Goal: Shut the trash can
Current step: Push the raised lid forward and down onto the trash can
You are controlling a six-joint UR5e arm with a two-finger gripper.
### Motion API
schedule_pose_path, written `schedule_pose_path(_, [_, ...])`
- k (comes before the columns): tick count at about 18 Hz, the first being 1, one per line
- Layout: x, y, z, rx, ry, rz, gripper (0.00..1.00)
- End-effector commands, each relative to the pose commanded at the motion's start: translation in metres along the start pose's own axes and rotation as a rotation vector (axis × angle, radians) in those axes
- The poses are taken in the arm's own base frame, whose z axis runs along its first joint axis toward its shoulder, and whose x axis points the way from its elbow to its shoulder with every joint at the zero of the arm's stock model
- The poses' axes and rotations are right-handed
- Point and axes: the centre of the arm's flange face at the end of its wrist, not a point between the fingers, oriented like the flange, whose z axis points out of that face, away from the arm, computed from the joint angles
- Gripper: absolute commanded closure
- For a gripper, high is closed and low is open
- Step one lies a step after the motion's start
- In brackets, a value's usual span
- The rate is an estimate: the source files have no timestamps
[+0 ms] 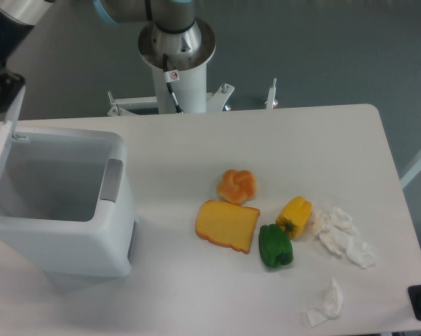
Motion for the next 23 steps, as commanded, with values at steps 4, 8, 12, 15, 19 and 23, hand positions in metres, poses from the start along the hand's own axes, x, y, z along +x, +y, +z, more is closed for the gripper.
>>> schedule_pose_path(4, [-0.014, 0.007, 0.004, -0.048, -0.094, 0.059, 0.00])
schedule_pose_path(8, [-0.026, 0.015, 0.008, -0.078, -0.137, 0.056, 0.00])
schedule_pose_path(12, [-0.041, 0.017, 0.003, -0.087, -0.169, 0.079, 0.00])
schedule_pose_path(15, [-0.054, 0.019, -0.002, -0.093, -0.204, 0.069, 0.00])
schedule_pose_path(19, [-0.065, 0.023, 0.005, -0.110, -0.207, 0.063, 0.00])
schedule_pose_path(23, [-0.078, 0.039, 0.015, -0.151, -0.208, 0.078, 0.00])
